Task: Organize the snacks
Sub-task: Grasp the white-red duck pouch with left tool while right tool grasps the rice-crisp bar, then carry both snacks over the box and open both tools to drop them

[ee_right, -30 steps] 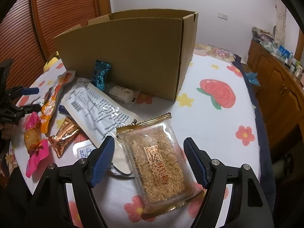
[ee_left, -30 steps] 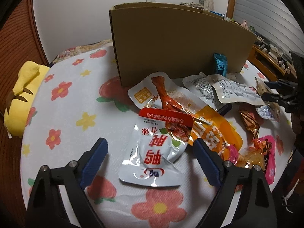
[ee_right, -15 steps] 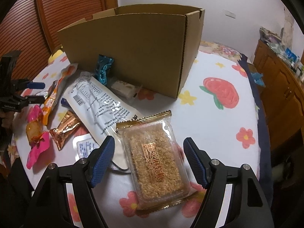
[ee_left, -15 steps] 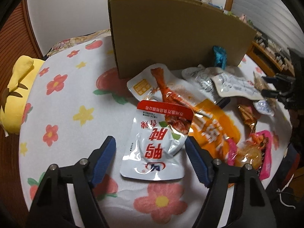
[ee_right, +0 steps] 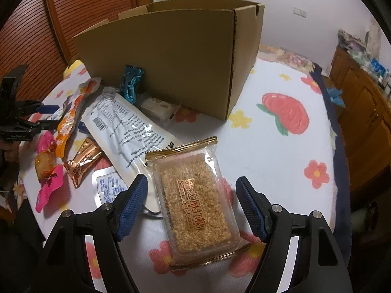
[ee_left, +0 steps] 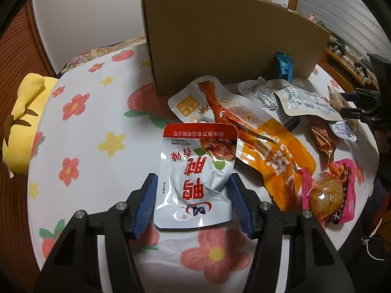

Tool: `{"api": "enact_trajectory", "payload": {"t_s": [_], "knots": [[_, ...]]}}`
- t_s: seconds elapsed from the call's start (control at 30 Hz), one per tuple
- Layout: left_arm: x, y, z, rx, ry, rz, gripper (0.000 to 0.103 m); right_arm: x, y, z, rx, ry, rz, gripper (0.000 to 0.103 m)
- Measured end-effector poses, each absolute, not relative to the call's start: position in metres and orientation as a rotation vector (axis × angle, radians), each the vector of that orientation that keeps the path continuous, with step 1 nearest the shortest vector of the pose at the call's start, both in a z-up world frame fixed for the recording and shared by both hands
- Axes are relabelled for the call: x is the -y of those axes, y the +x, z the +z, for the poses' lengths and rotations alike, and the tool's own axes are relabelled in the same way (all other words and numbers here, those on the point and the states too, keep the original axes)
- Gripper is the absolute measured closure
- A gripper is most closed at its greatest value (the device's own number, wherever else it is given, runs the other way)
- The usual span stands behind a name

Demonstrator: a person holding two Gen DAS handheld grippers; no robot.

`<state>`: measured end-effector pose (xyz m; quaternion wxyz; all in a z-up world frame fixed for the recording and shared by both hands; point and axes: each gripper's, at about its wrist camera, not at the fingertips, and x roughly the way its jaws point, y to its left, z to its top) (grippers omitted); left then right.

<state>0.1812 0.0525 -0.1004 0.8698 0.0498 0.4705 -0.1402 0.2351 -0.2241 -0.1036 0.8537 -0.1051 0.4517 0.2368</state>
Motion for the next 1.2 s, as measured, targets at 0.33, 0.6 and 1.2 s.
{"api": "enact_trajectory", "payload": {"t_s": [0.33,0.6,1.2], "knots": [[-0.058,0.172,-0.086,-0.921,0.087,-0.291,0.045,0.226,0.242,-0.105,-0.986,-0.201,0.52,0.054],[-0.053,0.17,-0.062,-0.848,0.084,-0.309,0.045,0.224,0.234,-0.1,-0.955,-0.226,0.501,0.056],[-0.025,0.207,0.035,-0.647,0.12,-0.338,0.044,0.192,0.244,0.004,-0.682,-0.223,0.554,0.056]]}}
